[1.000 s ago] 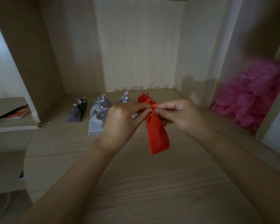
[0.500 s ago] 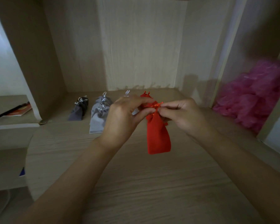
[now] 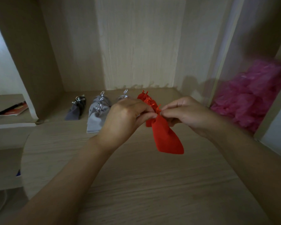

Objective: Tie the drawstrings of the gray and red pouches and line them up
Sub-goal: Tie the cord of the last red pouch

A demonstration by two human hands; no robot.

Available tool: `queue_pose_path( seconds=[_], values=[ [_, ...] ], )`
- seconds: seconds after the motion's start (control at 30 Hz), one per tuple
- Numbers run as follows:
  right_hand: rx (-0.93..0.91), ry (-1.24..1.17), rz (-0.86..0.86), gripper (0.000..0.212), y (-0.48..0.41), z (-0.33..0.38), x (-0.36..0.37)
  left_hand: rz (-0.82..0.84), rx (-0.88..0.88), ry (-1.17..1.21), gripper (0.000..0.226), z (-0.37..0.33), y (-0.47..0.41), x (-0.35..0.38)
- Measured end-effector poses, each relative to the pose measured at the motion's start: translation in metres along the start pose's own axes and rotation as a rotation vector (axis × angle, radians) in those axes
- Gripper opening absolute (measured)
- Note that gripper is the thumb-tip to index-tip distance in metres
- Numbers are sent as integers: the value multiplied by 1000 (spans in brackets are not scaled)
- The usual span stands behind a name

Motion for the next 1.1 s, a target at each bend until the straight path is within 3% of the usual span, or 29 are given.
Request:
queue_pose_path(
  seconds=[0.23,0.4,0.57,0.87,1.1],
  values=[
    [-93,84,-84,15,2,14,-3,32,-13,-83,31,3,0,9],
    [-234,281,-278,12,4,22,-21,-4,-69,-67,37,10,1,6],
    [-303,281,-309,20,4,24,-26,18,-141,35,28,15,4,12],
    [-332,257,-371,23,1,14,-30,145,-372,561,16,19,16,34],
    [-256,-50,-184,25,-8,5,-21,-39,-711,981,15,31,22,40]
  ],
)
Point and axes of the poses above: each hand's wrist, its own y-axis away from the middle knuckle, its own x-axis out of the palm, z = x × y, the point moved 8 cm from there along -y, towards the middle knuckle, and after that the axes turned 6 degrees about x, right-handed, at the moved point
